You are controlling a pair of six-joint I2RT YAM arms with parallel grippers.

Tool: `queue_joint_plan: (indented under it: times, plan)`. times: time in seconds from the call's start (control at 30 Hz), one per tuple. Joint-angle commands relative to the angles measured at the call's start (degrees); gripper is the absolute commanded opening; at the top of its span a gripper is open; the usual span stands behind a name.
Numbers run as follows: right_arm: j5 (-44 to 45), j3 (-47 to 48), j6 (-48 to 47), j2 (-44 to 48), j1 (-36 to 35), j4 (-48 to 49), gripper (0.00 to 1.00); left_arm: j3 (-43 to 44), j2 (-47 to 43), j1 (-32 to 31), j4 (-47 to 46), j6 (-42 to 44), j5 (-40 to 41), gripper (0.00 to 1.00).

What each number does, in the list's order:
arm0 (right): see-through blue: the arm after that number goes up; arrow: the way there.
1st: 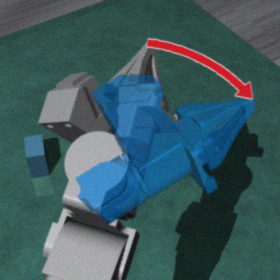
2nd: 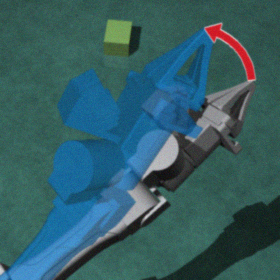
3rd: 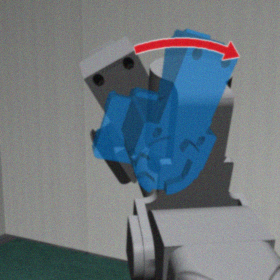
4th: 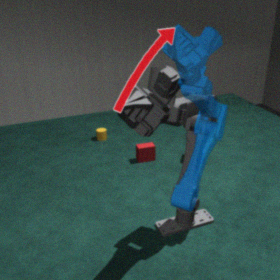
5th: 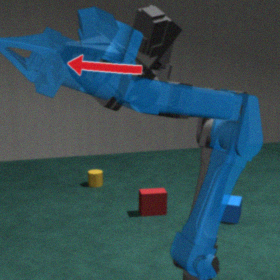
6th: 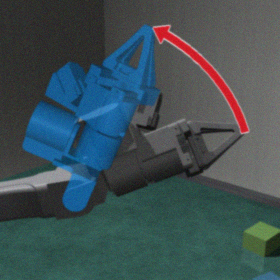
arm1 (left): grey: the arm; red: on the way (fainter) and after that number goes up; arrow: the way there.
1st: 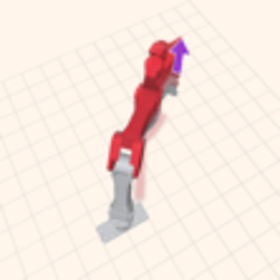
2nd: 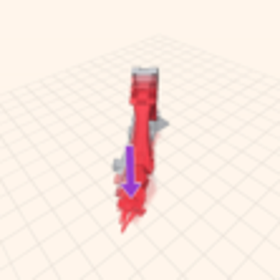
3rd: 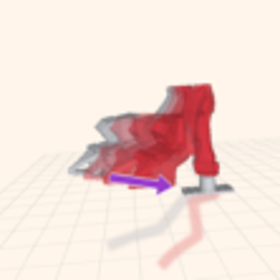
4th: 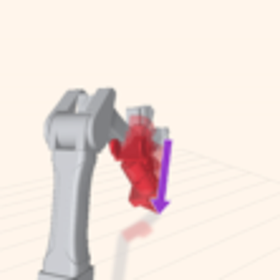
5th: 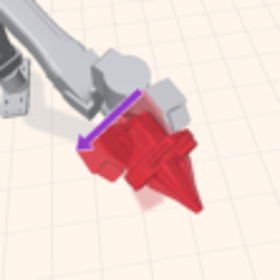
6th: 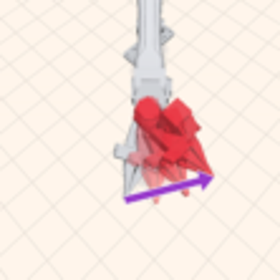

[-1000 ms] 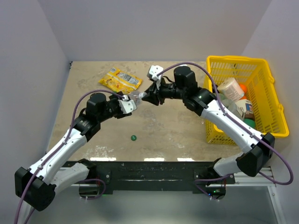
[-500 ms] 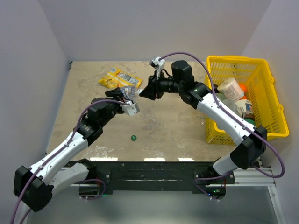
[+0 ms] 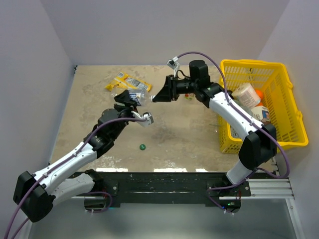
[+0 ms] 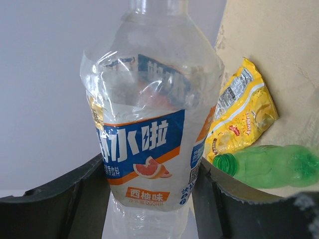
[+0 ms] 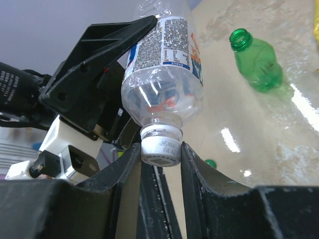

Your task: Screw on the bottle caps

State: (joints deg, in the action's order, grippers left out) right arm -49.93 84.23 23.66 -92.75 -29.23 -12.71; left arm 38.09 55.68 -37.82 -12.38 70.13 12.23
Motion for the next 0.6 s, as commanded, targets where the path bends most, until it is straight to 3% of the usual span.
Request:
queue_joint_plan:
  times: [0.0,0.13,0.27,0.5,0.53,0.57]
  plan:
    - [-8.6,-1.7,7.9,-3.8,-0.1,6.9,0.13,2.5,-0.6,-4.0,-16.4,1.4,-8.7,0.0]
    - [-8.6,-1.0,7.5,-3.8,-0.1,7.5,0.19,4.0,0.3,-4.0,-13.7,-1.7,-6.3,0.0]
    - [-6.3,0.4,5.3,-3.1,0.3,4.8,0.45,8.0,1.4,-3.9,-5.0,-8.6,-3.5,0.0]
    - [-3.5,2.1,2.4,-0.2,1.4,1.7,0.67,9.3,1.7,-3.9,8.4,-18.7,-3.5,0.0]
    - [-3.5,2.5,1.9,0.6,1.5,1.0,0.94,8.9,1.5,-3.8,10.0,-19.4,-4.7,0.0]
    - [-3.7,2.8,1.4,1.0,2.1,0.4,0.99,8.8,1.4,-3.7,11.1,-19.9,-5.1,0.0]
